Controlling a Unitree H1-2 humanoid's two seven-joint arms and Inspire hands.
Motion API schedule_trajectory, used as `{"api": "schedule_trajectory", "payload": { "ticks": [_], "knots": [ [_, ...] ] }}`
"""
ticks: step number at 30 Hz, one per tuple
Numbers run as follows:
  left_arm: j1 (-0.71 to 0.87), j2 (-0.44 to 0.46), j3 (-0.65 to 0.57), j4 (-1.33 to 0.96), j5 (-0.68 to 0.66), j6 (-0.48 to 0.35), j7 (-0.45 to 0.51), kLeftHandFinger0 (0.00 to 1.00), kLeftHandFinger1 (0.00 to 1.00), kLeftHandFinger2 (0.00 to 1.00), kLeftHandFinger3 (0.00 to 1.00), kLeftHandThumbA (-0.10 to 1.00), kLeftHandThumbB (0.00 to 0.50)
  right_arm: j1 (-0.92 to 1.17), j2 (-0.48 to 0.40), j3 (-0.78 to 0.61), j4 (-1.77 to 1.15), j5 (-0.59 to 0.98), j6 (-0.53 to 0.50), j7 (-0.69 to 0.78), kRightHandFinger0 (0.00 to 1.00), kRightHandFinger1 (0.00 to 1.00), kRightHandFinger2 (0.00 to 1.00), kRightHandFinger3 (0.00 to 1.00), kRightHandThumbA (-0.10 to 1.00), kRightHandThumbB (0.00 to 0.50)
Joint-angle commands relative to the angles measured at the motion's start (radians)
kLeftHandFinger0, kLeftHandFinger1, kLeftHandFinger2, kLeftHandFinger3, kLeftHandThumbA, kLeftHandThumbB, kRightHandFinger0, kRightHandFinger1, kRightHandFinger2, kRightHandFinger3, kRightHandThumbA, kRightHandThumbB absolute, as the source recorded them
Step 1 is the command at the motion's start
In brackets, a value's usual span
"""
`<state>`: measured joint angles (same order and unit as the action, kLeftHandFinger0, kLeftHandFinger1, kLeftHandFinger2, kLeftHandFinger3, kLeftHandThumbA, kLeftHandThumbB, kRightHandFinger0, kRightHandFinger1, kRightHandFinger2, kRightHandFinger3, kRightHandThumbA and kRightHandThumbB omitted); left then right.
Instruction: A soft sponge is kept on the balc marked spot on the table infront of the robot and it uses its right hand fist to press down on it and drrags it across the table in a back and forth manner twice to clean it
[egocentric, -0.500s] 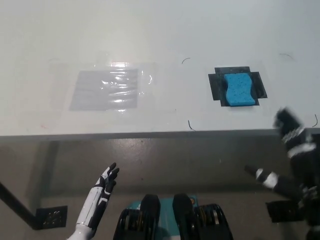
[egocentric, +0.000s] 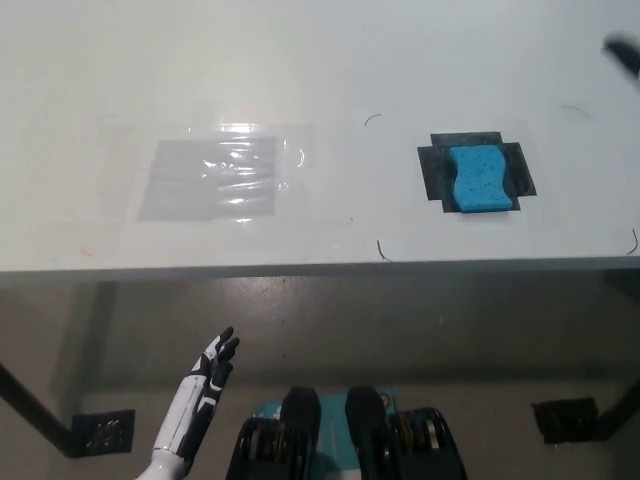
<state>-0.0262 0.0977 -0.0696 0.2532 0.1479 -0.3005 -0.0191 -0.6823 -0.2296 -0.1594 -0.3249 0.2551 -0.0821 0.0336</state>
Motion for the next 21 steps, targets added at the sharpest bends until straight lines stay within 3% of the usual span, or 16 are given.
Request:
{"api": "schedule_trajectory", "payload": {
  "ticks": [1, 3, 4, 5, 6, 7, 8, 9, 12, 13, 19, 21],
  "knots": [
    [-0.016, 0.007, 0.001, -0.038, 0.009, -0.069, 0.012, 1.0, 1.0, 1.0, 1.0, 1.0, 0.061, -0.379, -0.019, -0.065, 0.216, 0.088, 0.117, -0.084, 1.0, 1.0, 1.0, 1.0, 1.0, 0.468],
    [-0.016, 0.006, -0.002, -0.035, 0.008, -0.074, 0.01, 1.0, 1.0, 1.0, 1.0, 1.0, 0.059, -0.414, -0.013, -0.057, 0.298, 0.052, 0.113, -0.087, 1.0, 1.0, 1.0, 1.0, 1.0, 0.461],
    [-0.014, 0.003, -0.003, -0.034, 0.007, -0.076, 0.01, 1.0, 1.0, 1.0, 1.0, 1.0, 0.06, -0.435, -0.006, -0.052, 0.364, 0.031, 0.102, -0.09, 1.0, 1.0, 1.0, 0.95, 1.0, 0.426],
    [-0.013, 0.004, -0.003, -0.033, 0.009, -0.08, 0.012, 1.0, 1.0, 1.0, 1.0, 1.0, 0.061, -0.46, 0.01, -0.053, 0.448, 0.021, 0.081, -0.101, 0.76, 0.75, 0.77, 0.72, 1.0, 0.392],
    [-0.008, 0.003, -0.004, -0.035, 0.011, -0.083, 0.013, 1.0, 1.0, 1.0, 1.0, 1.0, 0.059, -0.477, 0.021, -0.054, 0.52, 0.023, 0.066, -0.1, 0.42, 0.43, 0.44, 0.43, 1.0, 0.319],
    [-0.004, 0.002, -0.004, -0.038, 0.01, -0.083, 0.012, 1.0, 1.0, 1.0, 1.0, 1.0, 0.053, -0.492, 0.029, -0.06, 0.576, 0.045, 0.067, -0.089, 0.06, 0.06, 0.07, 0.07, 1.0, 0.302],
    [-0.002, 0.002, -0.004, -0.041, 0.007, -0.083, 0.011, 1.0, 1.0, 1.0, 1.0, 1.0, 0.052, -0.516, 0.038, -0.067, 0.658, 0.063, 0.061, -0.082, 0.0, 0.0, 0.0, 0.0, 1.0, 0.221],
    [-0.003, 0.001, -0.004, -0.041, 0.007, -0.083, 0.011, 1.0, 1.0, 1.0, 1.0, 1.0, 0.052, -0.528, 0.04, -0.065, 0.703, 0.045, 0.04, -0.089, 0.0, 0.0, 0.0, 0.0, 1.0, 0.241],
    [-0.011, 0.0, 0.001, -0.035, -0.01, -0.094, 0.008, 1.0, 1.0, 1.0, 1.0, 1.0, 0.041, -0.575, 0.057, -0.047, 0.877, -0.026, -0.032, -0.137, 0.0, 0.0, 0.0, 0.0, 1.0, 0.129],
    [-0.011, 0.0, 0.0, -0.037, -0.007, -0.091, 0.009, 1.0, 1.0, 1.0, 1.0, 1.0, 0.04, -0.589, 0.058, -0.044, 0.931, -0.032, -0.06, -0.137, 0.0, 0.0, 0.0, 0.0, 1.0, 0.119],
    [-0.01, 0.001, -0.002, -0.046, 0.0, -0.087, 0.009, 1.0, 1.0, 1.0, 1.0, 1.0, 0.038, -0.653, 0.058, -0.008, 1.27, -0.084, -0.15, -0.184, 0.0, 0.0, 0.0, 0.0, 1.0, 0.086],
    [-0.011, 0.001, -0.003, -0.039, -0.001, -0.097, 0.007, 1.0, 1.0, 1.0, 1.0, 1.0, 0.04, -0.657, 0.062, 0.011, 1.365, -0.104, -0.149, -0.208, 0.0, 0.0, 0.0, 0.0, 1.0, 0.103]
  ]
}}
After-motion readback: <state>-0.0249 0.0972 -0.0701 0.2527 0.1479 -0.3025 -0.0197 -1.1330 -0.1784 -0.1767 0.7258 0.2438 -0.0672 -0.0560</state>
